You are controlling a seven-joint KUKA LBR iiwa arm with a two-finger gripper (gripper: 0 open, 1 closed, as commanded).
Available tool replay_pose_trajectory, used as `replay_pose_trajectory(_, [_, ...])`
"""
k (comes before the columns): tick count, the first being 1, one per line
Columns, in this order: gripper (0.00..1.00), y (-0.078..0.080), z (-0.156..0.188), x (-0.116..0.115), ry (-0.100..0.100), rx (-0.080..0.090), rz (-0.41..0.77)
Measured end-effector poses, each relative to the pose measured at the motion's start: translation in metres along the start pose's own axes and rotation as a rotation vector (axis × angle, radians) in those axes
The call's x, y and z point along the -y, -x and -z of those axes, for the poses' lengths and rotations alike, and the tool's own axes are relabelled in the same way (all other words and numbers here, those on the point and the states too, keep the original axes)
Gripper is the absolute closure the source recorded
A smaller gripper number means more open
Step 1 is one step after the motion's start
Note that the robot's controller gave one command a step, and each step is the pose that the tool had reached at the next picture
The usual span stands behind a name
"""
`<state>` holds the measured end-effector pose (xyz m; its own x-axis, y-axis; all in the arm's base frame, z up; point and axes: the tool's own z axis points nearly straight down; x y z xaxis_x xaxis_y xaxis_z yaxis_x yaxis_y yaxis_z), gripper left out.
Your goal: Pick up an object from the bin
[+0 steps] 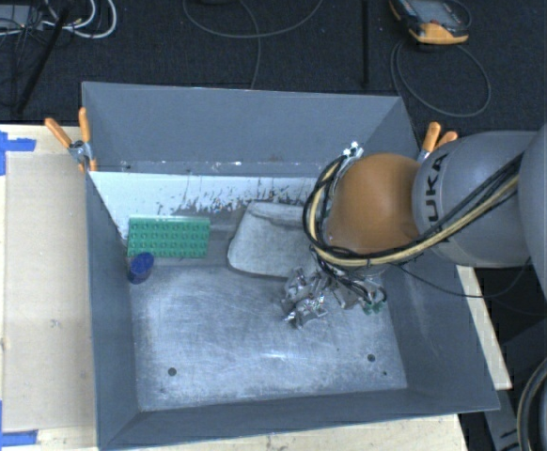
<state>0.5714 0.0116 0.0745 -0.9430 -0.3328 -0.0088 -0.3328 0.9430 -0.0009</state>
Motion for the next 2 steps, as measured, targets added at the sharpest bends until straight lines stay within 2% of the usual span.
replay_pose_trajectory(1, [1.00,0.009,0.106,-0.011,0.000,-0.001,0.153])
replay_pose_trajectory(2, [1.00,0.019,0.146,-0.004,0.000,-0.003,0.218])
